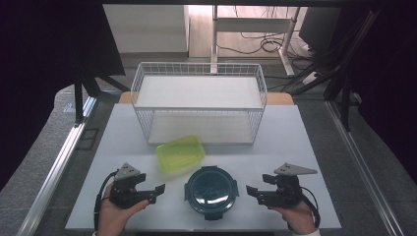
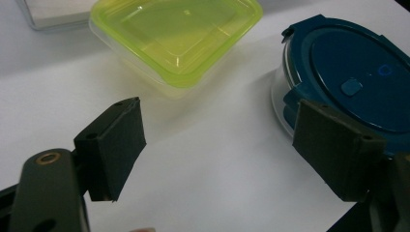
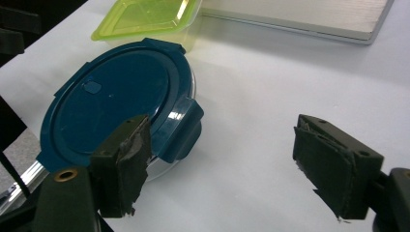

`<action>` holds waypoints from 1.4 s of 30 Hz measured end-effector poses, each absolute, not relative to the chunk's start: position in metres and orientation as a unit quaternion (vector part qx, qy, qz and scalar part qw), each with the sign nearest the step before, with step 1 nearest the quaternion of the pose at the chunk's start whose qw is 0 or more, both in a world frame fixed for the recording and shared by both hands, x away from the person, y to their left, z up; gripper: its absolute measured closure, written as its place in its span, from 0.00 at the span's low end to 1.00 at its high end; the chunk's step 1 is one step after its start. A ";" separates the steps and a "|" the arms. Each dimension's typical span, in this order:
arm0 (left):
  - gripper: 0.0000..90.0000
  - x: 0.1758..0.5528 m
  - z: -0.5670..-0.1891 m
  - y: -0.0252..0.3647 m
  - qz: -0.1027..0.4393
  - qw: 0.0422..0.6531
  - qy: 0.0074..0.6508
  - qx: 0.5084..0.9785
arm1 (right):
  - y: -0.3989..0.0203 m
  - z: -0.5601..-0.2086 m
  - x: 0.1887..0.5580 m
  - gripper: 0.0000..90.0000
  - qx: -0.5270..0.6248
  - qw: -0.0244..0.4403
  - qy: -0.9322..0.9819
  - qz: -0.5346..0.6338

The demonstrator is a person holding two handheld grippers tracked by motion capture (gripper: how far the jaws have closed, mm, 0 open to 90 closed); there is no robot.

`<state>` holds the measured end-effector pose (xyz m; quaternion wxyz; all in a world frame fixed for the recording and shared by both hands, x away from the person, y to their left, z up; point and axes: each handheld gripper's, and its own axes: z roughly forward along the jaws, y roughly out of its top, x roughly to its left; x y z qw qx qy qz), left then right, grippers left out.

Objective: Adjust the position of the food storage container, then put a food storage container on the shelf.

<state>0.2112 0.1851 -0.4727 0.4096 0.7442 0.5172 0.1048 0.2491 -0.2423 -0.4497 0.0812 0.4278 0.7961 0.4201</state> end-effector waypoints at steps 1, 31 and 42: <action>0.21 0.211 -0.473 0.184 0.103 0.410 0.517 0.744 | -0.242 -0.451 0.249 0.22 0.429 0.078 0.797 0.418; 0.21 0.212 -0.467 0.158 0.049 0.433 0.513 0.740 | -0.236 -0.455 0.246 0.20 0.421 0.039 0.805 0.416; 0.10 0.225 -0.482 0.134 -0.026 0.423 0.531 0.734 | -0.218 -0.462 0.251 0.15 0.417 0.004 0.810 0.412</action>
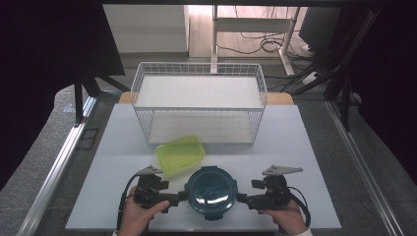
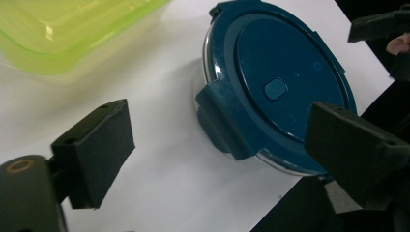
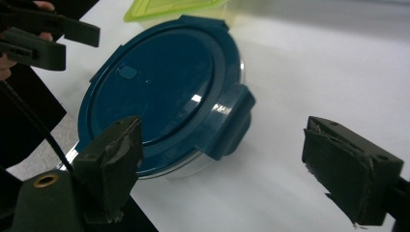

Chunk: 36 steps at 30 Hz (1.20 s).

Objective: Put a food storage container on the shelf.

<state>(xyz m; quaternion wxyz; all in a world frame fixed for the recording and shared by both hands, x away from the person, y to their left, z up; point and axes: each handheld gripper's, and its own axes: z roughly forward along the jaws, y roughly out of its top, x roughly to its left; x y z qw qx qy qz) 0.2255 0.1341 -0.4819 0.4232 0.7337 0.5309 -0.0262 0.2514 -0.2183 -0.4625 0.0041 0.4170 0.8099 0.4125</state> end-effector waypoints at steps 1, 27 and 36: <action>0.10 0.227 -0.483 0.132 -0.033 0.424 0.533 0.731 | -0.217 -0.463 0.252 0.15 0.419 0.000 0.810 0.411; 0.09 0.246 -0.515 0.109 -0.116 0.442 0.550 0.699 | -0.192 -0.496 0.274 0.10 0.468 -0.104 0.779 0.404; 0.10 0.244 -0.522 0.102 -0.146 0.445 0.550 0.691 | -0.188 -0.504 0.277 0.16 0.476 -0.134 0.769 0.405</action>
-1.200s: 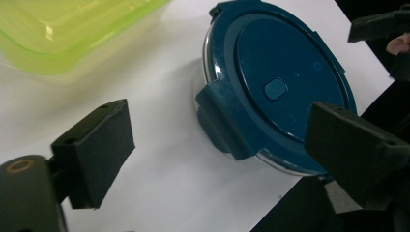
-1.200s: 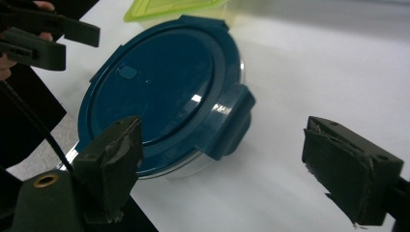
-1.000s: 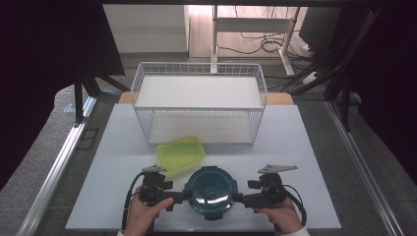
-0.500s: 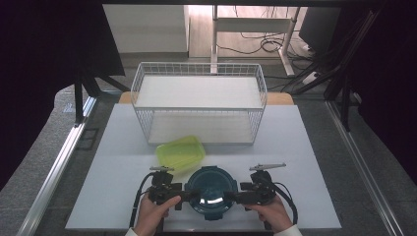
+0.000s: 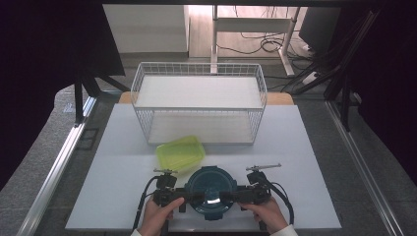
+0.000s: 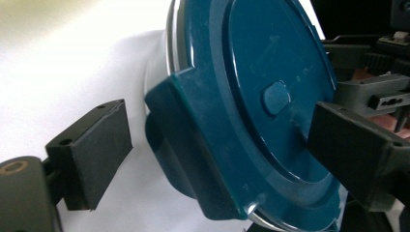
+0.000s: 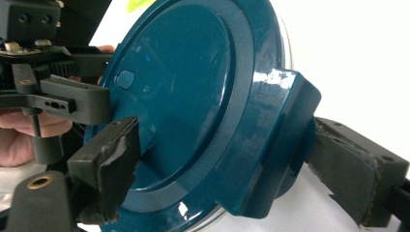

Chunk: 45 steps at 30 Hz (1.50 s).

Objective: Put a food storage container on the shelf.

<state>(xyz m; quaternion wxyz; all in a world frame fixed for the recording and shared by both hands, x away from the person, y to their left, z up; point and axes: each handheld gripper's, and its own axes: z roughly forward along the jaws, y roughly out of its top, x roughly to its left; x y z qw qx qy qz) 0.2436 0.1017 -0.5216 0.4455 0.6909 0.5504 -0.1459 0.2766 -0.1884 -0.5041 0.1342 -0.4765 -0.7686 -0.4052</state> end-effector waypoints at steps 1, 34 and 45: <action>0.11 0.244 -0.522 0.101 -0.152 0.446 0.549 0.690 | -0.189 -0.504 0.276 0.17 -0.477 0.138 -0.767 -0.406; 0.34 0.227 -0.512 0.107 -0.143 0.470 0.577 0.652 | -0.198 -0.496 0.263 0.38 -0.508 0.162 -0.734 -0.420; 0.38 0.224 -0.503 0.105 -0.119 0.475 0.565 0.664 | -0.202 -0.489 0.259 0.44 -0.506 0.142 -0.731 -0.435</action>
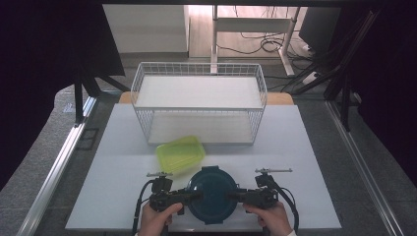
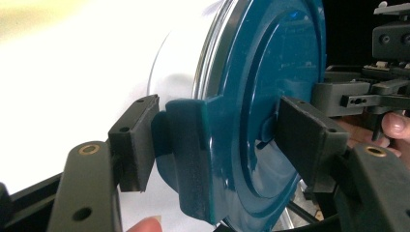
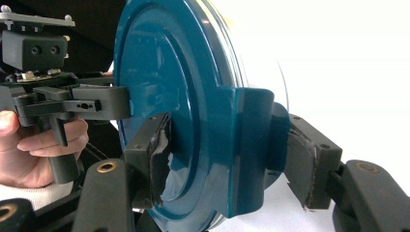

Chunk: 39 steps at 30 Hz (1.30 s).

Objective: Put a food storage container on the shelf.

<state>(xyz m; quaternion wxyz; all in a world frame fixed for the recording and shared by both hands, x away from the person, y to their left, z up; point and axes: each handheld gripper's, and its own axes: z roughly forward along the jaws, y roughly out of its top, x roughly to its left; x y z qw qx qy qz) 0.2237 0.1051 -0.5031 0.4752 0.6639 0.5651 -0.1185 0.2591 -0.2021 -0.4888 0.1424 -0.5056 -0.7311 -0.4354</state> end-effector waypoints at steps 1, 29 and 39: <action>0.38 0.224 -0.503 0.105 -0.118 0.476 0.564 0.664 | -0.202 -0.489 0.259 0.44 -0.506 0.142 -0.731 -0.435; 0.38 0.233 -0.472 0.108 -0.092 0.487 0.540 0.680 | -0.200 -0.461 0.264 0.44 -0.488 0.117 -0.734 -0.458; 0.38 0.248 -0.450 0.110 -0.087 0.496 0.529 0.683 | -0.199 -0.437 0.276 0.44 -0.481 0.098 -0.733 -0.471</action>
